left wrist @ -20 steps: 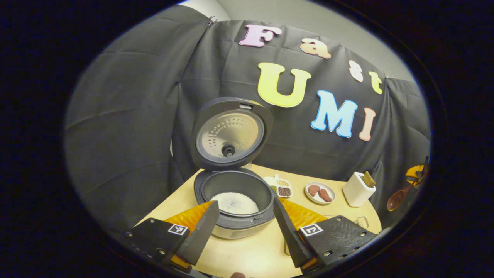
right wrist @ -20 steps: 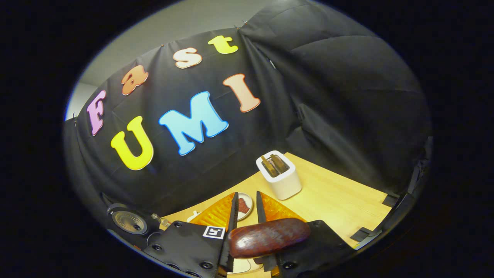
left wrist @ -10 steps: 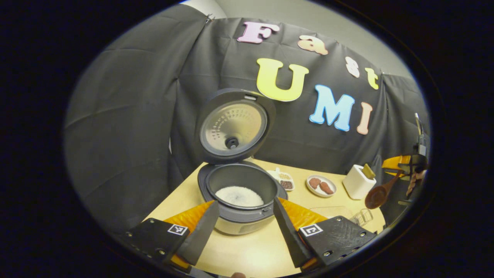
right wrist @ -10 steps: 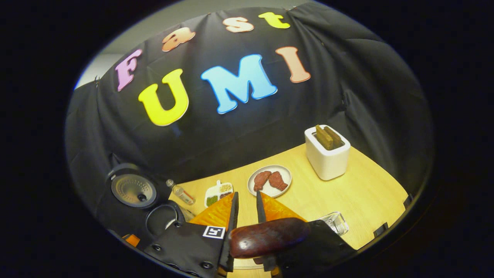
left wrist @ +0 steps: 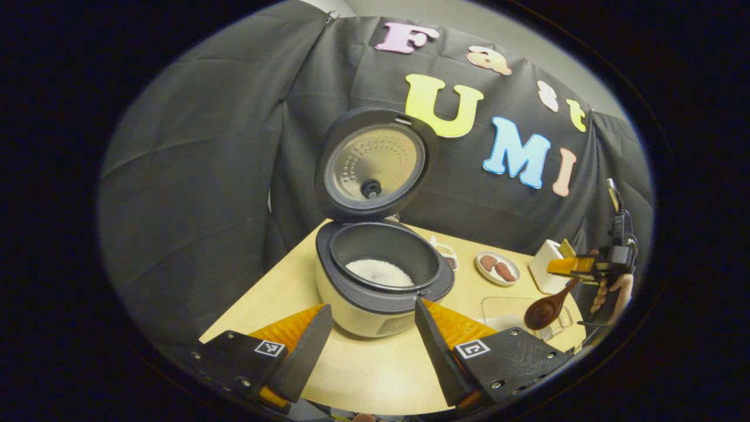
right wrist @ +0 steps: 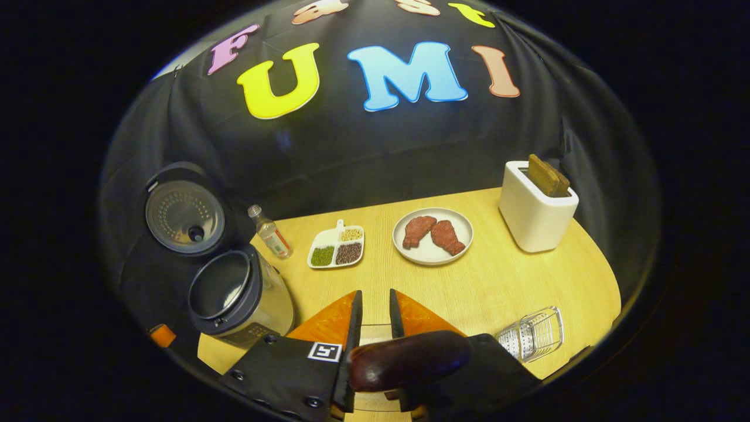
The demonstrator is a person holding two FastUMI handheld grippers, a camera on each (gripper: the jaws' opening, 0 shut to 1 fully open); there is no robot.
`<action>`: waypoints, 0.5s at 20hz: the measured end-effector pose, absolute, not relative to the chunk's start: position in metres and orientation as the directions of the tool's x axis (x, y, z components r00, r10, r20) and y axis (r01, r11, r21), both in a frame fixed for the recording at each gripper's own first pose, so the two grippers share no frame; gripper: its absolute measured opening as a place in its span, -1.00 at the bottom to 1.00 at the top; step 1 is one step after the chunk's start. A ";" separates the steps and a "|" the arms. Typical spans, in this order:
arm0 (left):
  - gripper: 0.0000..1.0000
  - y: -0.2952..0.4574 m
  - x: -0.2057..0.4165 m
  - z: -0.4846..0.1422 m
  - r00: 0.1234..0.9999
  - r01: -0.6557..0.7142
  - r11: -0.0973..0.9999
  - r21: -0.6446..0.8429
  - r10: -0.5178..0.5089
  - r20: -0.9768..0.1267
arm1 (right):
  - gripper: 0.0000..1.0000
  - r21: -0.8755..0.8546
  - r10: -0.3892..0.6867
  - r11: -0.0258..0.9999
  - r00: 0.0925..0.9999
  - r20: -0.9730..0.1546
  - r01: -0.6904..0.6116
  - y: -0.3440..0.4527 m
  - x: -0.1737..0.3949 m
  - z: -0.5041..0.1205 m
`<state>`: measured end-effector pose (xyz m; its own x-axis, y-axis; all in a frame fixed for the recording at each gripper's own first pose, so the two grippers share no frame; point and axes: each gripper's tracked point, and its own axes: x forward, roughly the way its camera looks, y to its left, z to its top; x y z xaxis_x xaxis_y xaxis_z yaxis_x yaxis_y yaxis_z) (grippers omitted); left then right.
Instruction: Close the left gripper, press the button to open the rice cooker; take a wooden spoon from the chopstick holder with the right hand, scoop a spoonful of rice and pour it into the rice cooker, then put the wooden spoon back into the chopstick holder.
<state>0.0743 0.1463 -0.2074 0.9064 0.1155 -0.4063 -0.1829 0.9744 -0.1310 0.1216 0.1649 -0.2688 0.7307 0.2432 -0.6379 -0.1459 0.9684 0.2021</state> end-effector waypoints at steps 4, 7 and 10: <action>0.79 0.153 0.065 -0.212 0.900 -0.199 0.974 -0.112 0.137 -0.414 | -0.46 0.206 0.246 0.968 0.675 -0.695 -0.141 0.175 0.108 -0.307; 0.78 0.153 0.057 -0.214 0.896 -0.215 0.968 -0.126 0.144 -0.420 | -0.47 0.206 0.244 0.969 0.642 -0.727 -0.136 0.181 0.095 -0.330; 0.78 0.149 0.050 -0.217 0.893 -0.213 0.968 -0.135 0.136 -0.430 | -0.46 0.226 0.229 0.970 0.634 -0.738 -0.087 0.186 0.091 -0.337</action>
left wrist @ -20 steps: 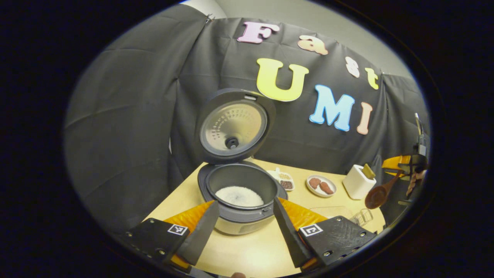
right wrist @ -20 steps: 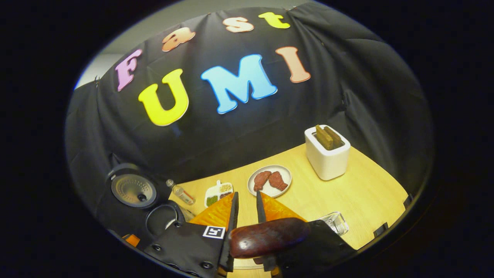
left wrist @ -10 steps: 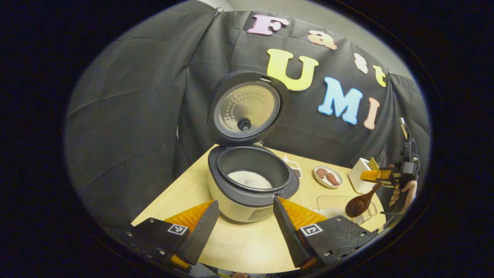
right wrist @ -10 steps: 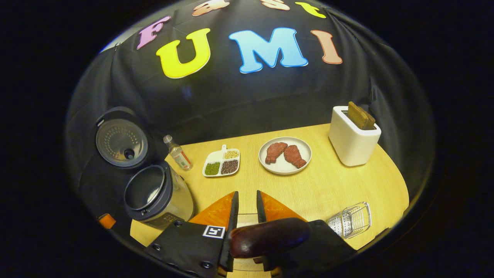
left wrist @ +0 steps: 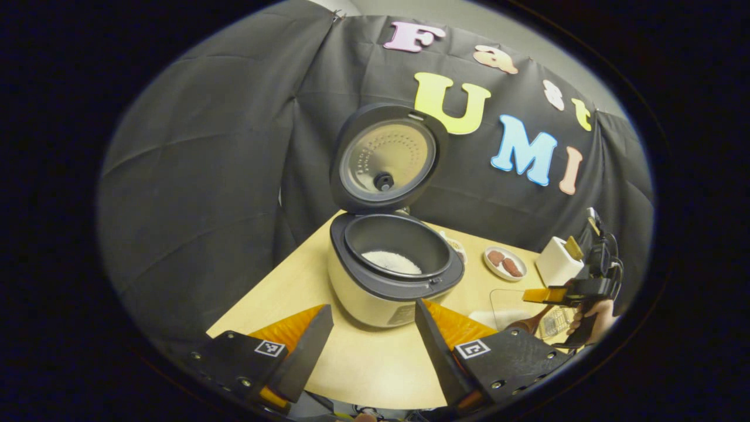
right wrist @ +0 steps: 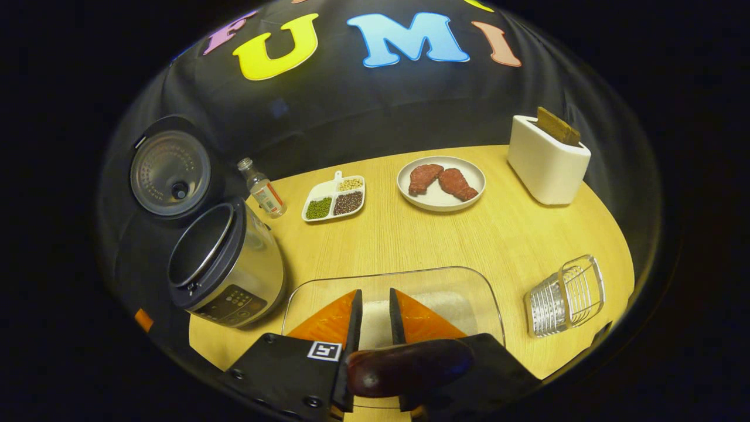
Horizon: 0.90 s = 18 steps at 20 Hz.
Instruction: Close the left gripper, press the button to open the rice cooker; take a wooden spoon from the chopstick holder with the right hand, scoop a spoonful of rice and pour it into the rice cooker, then put the wooden spoon back into the chopstick holder.
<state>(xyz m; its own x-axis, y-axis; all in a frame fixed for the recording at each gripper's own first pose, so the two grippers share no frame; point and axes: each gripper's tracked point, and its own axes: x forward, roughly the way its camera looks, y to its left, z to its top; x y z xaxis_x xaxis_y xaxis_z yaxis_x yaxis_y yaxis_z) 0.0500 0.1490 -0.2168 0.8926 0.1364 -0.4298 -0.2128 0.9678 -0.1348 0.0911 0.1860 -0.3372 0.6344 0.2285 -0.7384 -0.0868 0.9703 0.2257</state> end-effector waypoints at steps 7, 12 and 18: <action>0.69 0.143 0.045 -0.206 0.906 -0.202 0.969 -0.140 0.131 -0.402 | -0.44 0.353 0.290 0.936 0.563 -0.774 0.004 0.220 0.088 -0.345; 0.78 0.140 0.042 -0.198 0.913 -0.184 0.976 -0.119 0.126 -0.387 | -0.46 0.464 0.359 0.881 0.516 -0.778 0.087 0.231 0.085 -0.340; 0.78 0.133 0.041 -0.198 0.915 -0.177 0.975 -0.133 0.113 -0.388 | -0.46 0.546 0.385 0.820 0.539 -0.750 0.174 0.205 0.086 -0.326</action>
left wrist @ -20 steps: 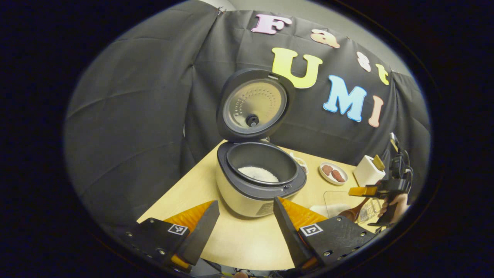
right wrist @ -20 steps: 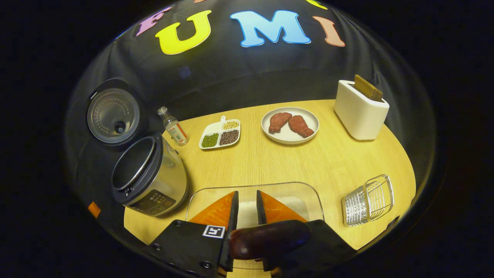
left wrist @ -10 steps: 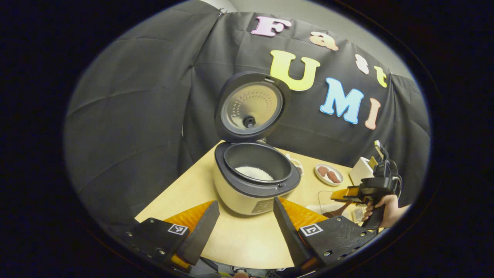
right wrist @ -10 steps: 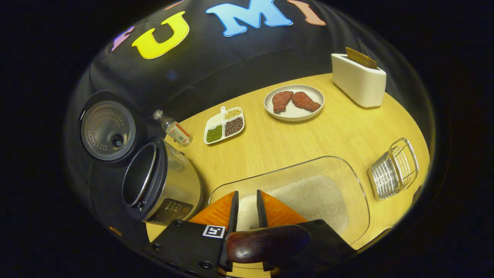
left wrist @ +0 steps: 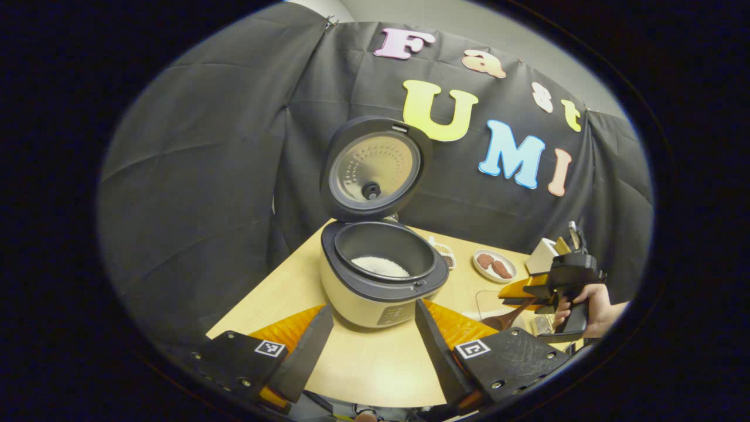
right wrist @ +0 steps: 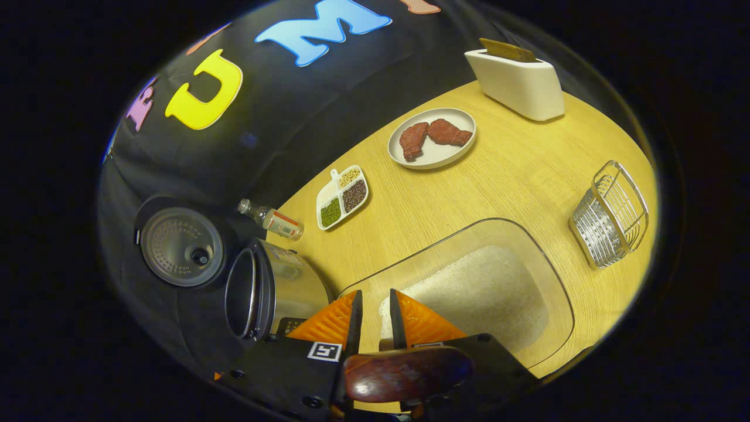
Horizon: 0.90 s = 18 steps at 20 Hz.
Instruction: Close the left gripper, press the button to open the rice cooker; take a wooden spoon from the chopstick holder with the right hand, scoop a spoonful of rice and pour it into the rice cooker, then put the wooden spoon back into the chopstick holder.
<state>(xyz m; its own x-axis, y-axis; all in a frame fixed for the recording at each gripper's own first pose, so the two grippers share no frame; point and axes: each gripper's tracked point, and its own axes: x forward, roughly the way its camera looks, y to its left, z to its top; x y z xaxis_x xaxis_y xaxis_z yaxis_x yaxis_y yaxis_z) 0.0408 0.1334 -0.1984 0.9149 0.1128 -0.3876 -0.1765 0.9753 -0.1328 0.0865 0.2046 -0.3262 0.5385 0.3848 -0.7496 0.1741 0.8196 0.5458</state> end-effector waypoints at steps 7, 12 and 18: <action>0.78 0.135 0.048 -0.194 0.916 -0.154 0.984 -0.089 0.108 -0.387 | -0.46 0.617 0.337 0.694 0.589 -0.734 0.371 0.144 0.104 -0.308; 0.78 0.136 0.056 -0.189 0.916 -0.154 0.985 -0.074 0.115 -0.383 | -0.46 0.685 0.351 0.592 0.629 -0.693 0.425 0.119 0.107 -0.283; 0.69 0.146 0.060 -0.185 0.917 -0.183 0.981 -0.068 0.146 -0.372 | -0.46 0.785 0.385 0.440 0.698 -0.604 0.436 0.101 0.121 -0.237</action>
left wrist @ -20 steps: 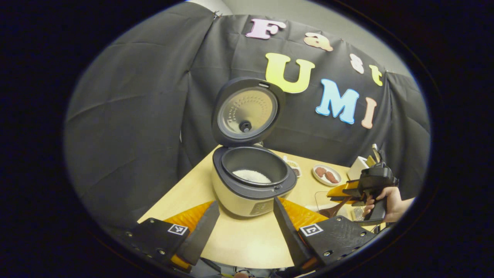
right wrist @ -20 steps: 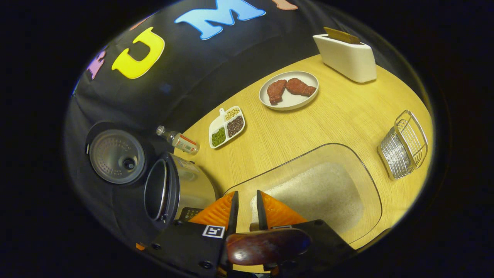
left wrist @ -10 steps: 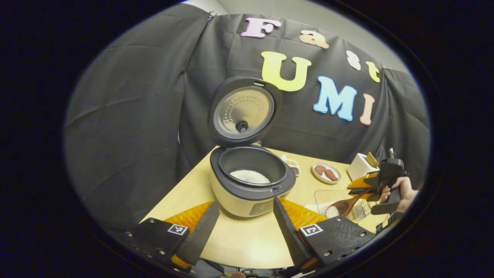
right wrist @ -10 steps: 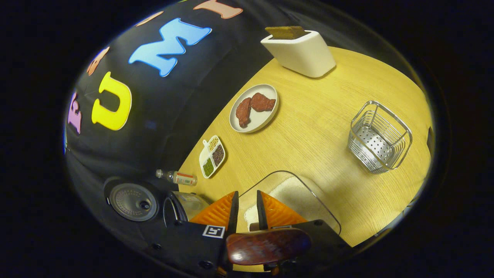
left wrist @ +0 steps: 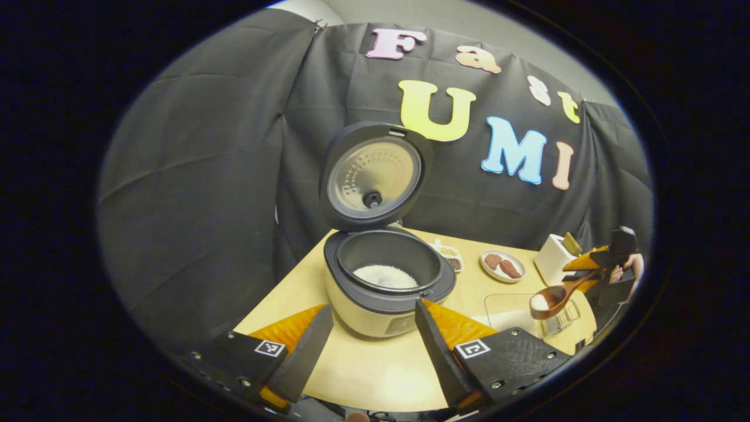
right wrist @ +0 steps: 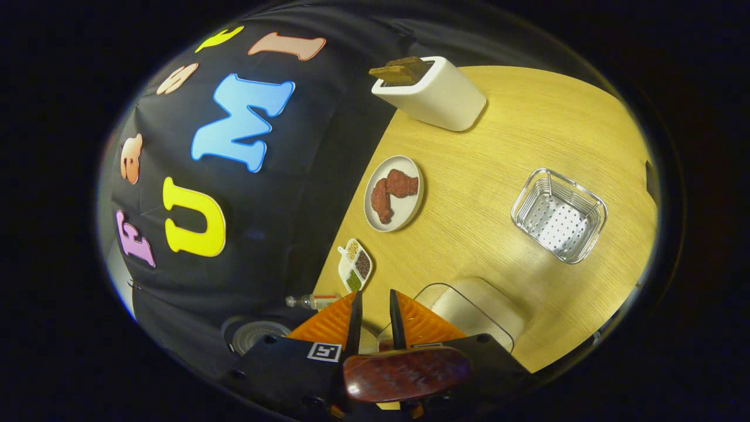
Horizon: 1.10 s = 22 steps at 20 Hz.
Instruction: Close the left gripper, press the button to open the rice cooker; take a wooden spoon from the chopstick holder with the right hand, scoop a spoonful of rice and pour it into the rice cooker, then put the wooden spoon back into the chopstick holder.
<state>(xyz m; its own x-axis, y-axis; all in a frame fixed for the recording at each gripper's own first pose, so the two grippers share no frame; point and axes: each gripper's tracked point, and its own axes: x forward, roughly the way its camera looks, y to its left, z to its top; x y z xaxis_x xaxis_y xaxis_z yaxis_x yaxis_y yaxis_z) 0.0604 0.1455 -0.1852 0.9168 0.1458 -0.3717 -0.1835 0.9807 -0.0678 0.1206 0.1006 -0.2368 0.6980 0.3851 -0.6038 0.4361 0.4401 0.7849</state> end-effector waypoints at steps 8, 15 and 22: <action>0.78 0.164 0.064 -0.194 0.913 -0.213 0.974 -0.070 0.173 -0.371 | -0.47 0.866 0.476 0.375 0.733 -0.486 0.331 0.140 0.163 -0.178; 0.78 0.185 0.048 -0.198 0.903 -0.279 0.957 -0.081 0.232 -0.362 | -0.47 0.884 0.592 0.416 0.674 -0.441 0.213 0.223 0.182 -0.149; 0.78 0.209 0.025 -0.206 0.882 -0.334 0.941 -0.056 0.291 -0.371 | -0.48 0.898 0.674 0.418 0.615 -0.409 0.138 0.315 0.202 -0.136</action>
<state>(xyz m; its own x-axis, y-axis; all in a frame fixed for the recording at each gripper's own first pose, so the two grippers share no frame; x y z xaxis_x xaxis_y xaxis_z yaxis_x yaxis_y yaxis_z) 0.0254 0.2086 -0.2059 0.8819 0.2907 -0.3712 -0.3336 0.9411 -0.0557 0.2021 0.3145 -0.1362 0.6146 0.6744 -0.4093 0.1385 0.4185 0.8976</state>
